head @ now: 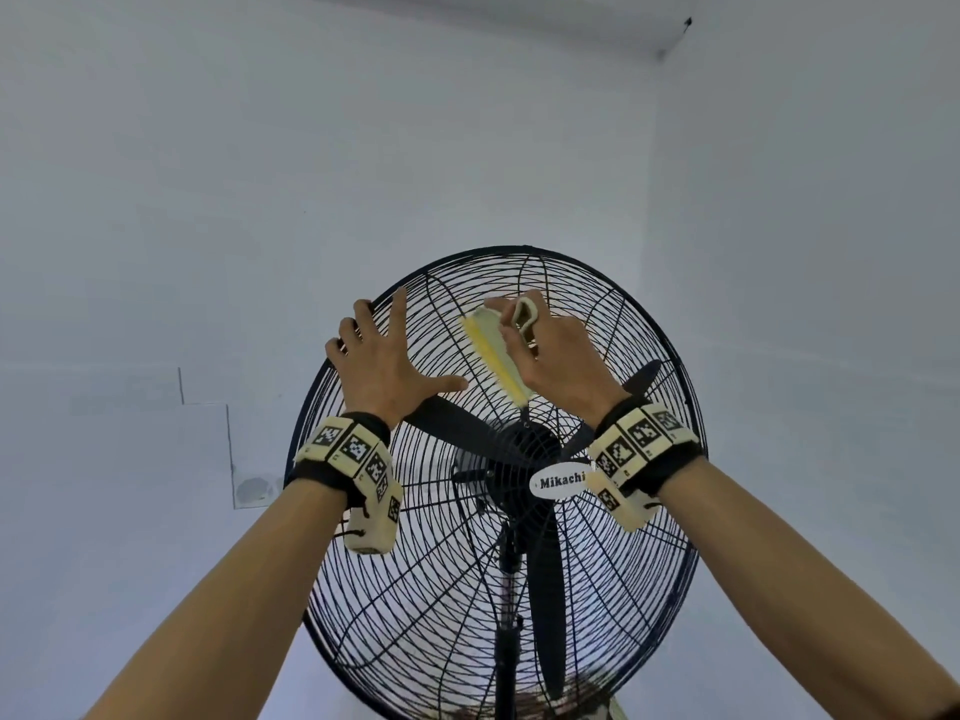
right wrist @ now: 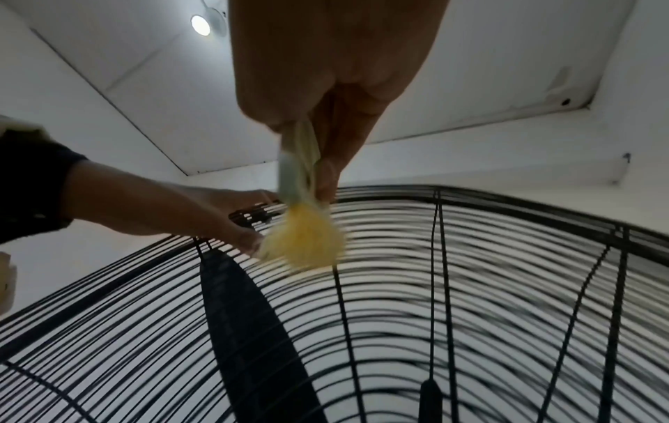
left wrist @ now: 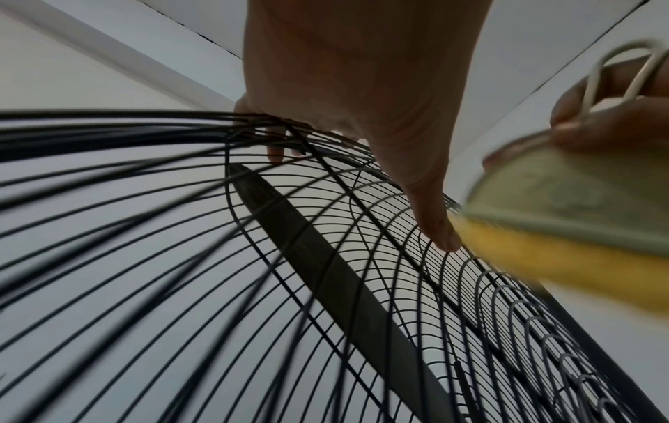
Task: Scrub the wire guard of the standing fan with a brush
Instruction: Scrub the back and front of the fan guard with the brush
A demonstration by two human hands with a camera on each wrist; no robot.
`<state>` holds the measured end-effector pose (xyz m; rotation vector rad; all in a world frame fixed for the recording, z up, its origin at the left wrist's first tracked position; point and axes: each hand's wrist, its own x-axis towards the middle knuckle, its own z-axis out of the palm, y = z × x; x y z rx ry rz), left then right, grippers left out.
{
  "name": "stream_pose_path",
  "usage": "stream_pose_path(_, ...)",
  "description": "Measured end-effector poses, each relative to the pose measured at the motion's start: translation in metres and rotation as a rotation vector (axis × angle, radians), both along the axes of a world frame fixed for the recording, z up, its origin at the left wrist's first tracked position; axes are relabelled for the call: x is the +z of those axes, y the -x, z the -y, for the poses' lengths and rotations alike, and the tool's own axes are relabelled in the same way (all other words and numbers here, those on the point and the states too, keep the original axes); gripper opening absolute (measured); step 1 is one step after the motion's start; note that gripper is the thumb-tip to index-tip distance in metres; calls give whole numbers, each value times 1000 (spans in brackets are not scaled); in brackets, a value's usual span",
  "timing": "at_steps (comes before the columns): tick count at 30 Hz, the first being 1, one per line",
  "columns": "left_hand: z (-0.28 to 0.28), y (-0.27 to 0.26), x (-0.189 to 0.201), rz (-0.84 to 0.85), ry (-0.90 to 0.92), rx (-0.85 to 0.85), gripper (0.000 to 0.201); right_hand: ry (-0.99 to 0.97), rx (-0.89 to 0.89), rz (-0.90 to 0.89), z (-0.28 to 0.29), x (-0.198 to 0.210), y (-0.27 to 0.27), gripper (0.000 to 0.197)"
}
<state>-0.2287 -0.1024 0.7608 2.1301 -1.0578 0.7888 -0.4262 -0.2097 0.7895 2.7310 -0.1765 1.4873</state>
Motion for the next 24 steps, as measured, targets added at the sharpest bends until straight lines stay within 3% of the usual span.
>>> stream_pose_path(4, -2, 0, 0, -3, -7, -2, 144, 12, -23, -113, 1, -3, 13, 11)
stream_pose_path(8, 0, 4, 1, 3, -9, -3, 144, -34, 19, 60, 2, -6, 22, 11)
stream_pose_path(15, -2, -1, 1, 1, -13, -6, 144, -122, -29, -51, 10, -66, 43, 19)
stream_pose_path(24, -2, 8, 3, 24, -18, 11, 145, -26, -24, -23, 14, -60, 44, 16)
